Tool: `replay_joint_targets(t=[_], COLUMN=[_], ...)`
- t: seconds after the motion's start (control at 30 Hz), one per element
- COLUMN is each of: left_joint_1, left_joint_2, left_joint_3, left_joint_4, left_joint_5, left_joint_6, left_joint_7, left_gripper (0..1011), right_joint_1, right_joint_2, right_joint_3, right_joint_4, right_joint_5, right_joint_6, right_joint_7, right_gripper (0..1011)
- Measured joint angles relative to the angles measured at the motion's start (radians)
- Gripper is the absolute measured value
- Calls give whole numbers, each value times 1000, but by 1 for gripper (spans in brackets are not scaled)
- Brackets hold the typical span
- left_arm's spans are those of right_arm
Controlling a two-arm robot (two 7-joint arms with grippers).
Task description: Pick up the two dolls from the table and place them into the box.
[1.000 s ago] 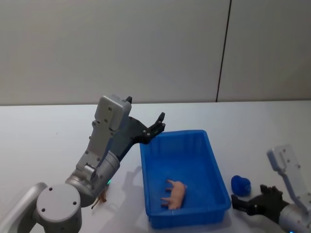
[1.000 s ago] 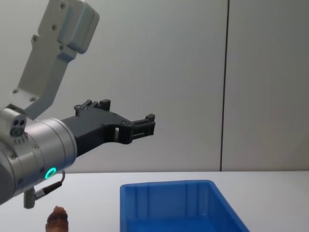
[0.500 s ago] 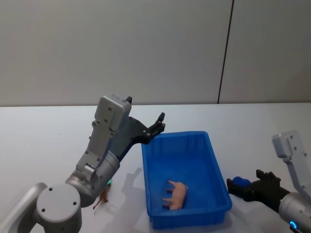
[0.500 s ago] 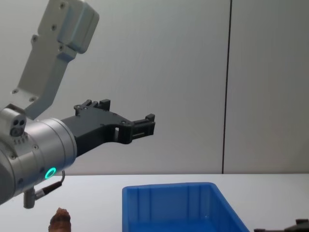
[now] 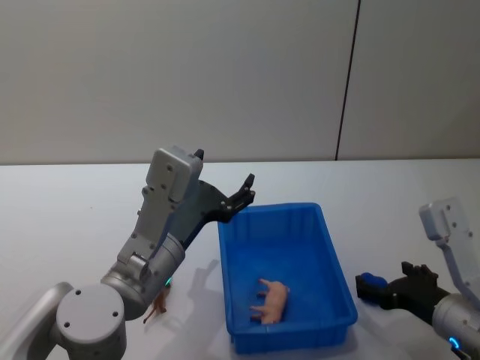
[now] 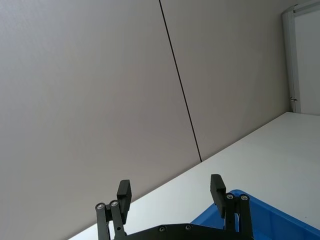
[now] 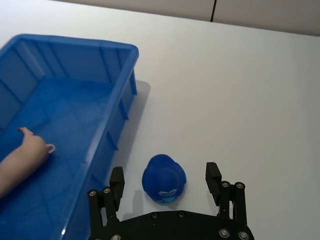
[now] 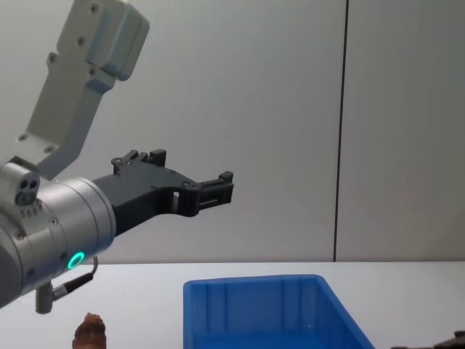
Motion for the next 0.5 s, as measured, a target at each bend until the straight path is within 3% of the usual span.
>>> replay_joint_targets(t=[0.5], left_joint_1=[0], left_joint_2=[0], left_joint_3=[0], left_joint_4=[0], left_joint_5=[0], left_joint_6=[0], left_joint_7=[0], left_gripper=[1003], right_joint_1=[37], right_joint_2=[-13], right_joint_3=[-14], right_joint_4=[49], right_joint_5=[-61], right_joint_6=[33], right_joint_7=[25], right_gripper=[1003])
